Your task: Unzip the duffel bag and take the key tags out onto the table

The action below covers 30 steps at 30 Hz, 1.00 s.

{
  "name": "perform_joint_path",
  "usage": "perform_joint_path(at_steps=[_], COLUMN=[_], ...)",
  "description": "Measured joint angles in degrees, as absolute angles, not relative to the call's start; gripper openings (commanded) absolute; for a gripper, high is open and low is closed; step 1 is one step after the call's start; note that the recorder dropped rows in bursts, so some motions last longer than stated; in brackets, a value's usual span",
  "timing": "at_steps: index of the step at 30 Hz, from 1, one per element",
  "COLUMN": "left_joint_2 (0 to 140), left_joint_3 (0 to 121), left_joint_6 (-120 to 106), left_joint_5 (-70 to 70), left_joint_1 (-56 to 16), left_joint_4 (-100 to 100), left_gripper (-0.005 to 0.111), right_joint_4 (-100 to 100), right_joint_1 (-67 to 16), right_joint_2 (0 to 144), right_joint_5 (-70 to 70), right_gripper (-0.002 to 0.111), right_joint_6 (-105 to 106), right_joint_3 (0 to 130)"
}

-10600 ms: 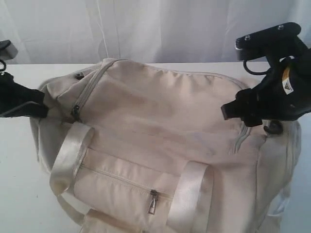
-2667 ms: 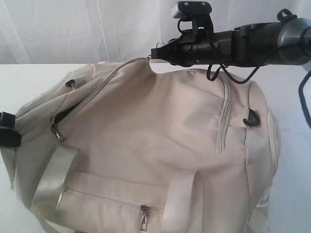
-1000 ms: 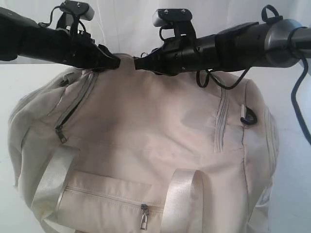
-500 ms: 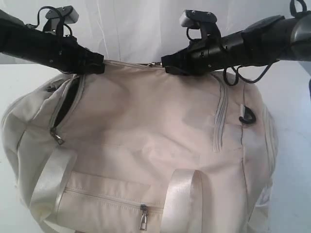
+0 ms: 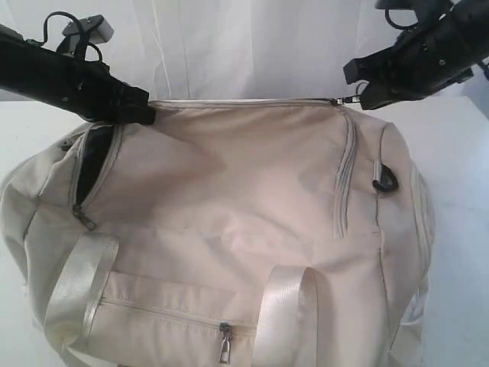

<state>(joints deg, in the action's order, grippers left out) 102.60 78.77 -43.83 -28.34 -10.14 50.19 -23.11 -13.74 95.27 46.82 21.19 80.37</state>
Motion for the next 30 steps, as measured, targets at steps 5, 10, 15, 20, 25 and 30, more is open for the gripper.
perform_joint_path(at_steps=[5,10,15,20,25,30], left_joint_2=[102.60,102.60,102.60,102.60,102.19,100.90], left_joint_3=[78.77,78.85,78.85,78.85,78.85,78.85], left_joint_6=[-42.76,-41.39,-39.59,-39.47,-37.85,-36.60], left_joint_5=[-30.47,-32.83,-33.91,-33.91,-33.99,-33.99], left_joint_1=[-10.14,-10.14,-10.14,-10.14,-10.60,-10.67], left_joint_4=[49.92,47.80,47.02,46.91,44.76,43.74], left_gripper=[0.000,0.000,0.000,0.000,0.000,0.000], right_joint_4=[-17.09,-16.22,-13.78,-12.84,-11.87,-12.02], right_joint_1=[-13.74,-13.74,-13.74,-13.74,-13.74,-13.74], right_joint_2=[89.58,84.17,82.41,82.00,81.17,80.42], right_joint_5=[49.05,49.05,49.05,48.82,47.84,47.03], right_gripper=[0.000,0.000,0.000,0.000,0.000,0.000], right_joint_6=[15.61,14.93,11.94,10.68,10.47,10.47], right_joint_3=[74.67,70.69,68.97,66.94,65.91,65.64])
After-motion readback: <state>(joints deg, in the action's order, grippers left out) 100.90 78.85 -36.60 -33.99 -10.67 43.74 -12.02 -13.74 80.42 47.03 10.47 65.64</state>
